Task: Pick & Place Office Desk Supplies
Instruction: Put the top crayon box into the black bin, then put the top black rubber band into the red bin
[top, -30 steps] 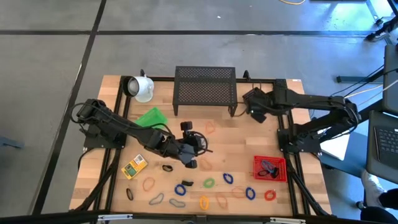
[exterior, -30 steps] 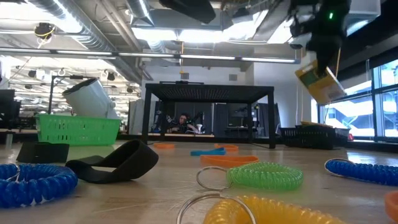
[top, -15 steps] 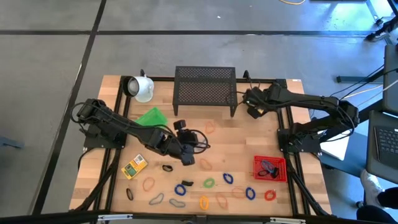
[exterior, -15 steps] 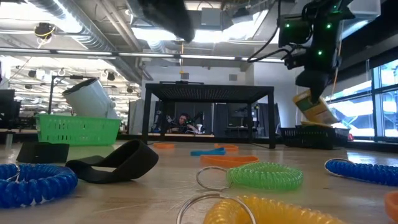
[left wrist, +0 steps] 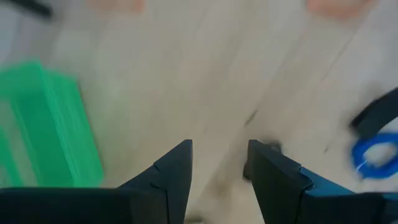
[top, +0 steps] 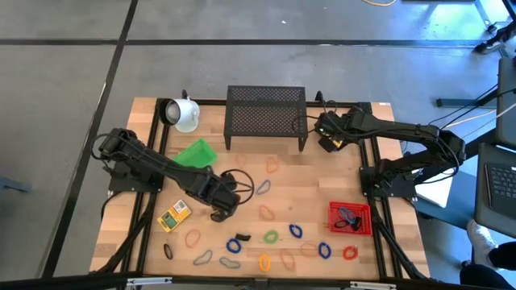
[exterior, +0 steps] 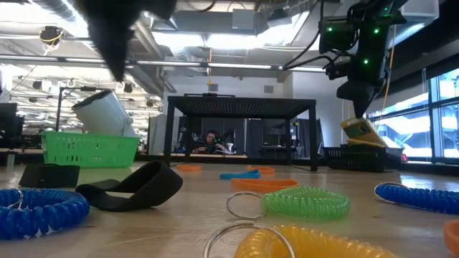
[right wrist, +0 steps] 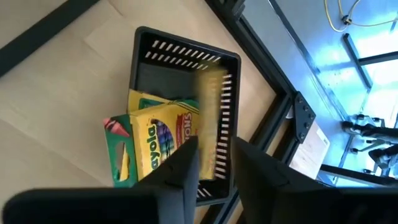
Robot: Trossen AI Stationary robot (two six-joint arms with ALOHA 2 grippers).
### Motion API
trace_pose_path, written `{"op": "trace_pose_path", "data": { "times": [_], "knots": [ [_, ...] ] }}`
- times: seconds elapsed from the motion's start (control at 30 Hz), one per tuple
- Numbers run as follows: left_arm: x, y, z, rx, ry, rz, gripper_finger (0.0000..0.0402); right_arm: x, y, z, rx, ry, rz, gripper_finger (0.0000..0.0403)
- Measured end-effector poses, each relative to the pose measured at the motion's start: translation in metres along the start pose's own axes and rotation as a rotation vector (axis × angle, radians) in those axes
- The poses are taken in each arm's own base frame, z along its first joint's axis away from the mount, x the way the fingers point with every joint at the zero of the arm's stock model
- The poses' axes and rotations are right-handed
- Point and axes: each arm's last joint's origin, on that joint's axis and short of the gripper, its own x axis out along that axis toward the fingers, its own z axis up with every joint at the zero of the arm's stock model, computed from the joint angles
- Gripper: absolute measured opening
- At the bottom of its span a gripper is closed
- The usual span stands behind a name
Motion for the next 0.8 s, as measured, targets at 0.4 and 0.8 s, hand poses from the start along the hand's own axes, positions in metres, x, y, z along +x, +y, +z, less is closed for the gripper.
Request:
{"op": "trace_pose_path", "data": {
  "times": [0.4, 0.8],
  "knots": [
    [0.046, -0.017, -0.039, 0.237, 0.033, -0.113, 0.017, 0.0, 0.0, 0.0, -0.013, 0.001, -0.001, 0.0197],
    [0.057, -0.037, -0.059, 0.508, -0.038, -0.107, 0.0171, -0.004, 0.007, -0.004, -0.073, 0.019, 0.065, 0.0244]
  ]
}}
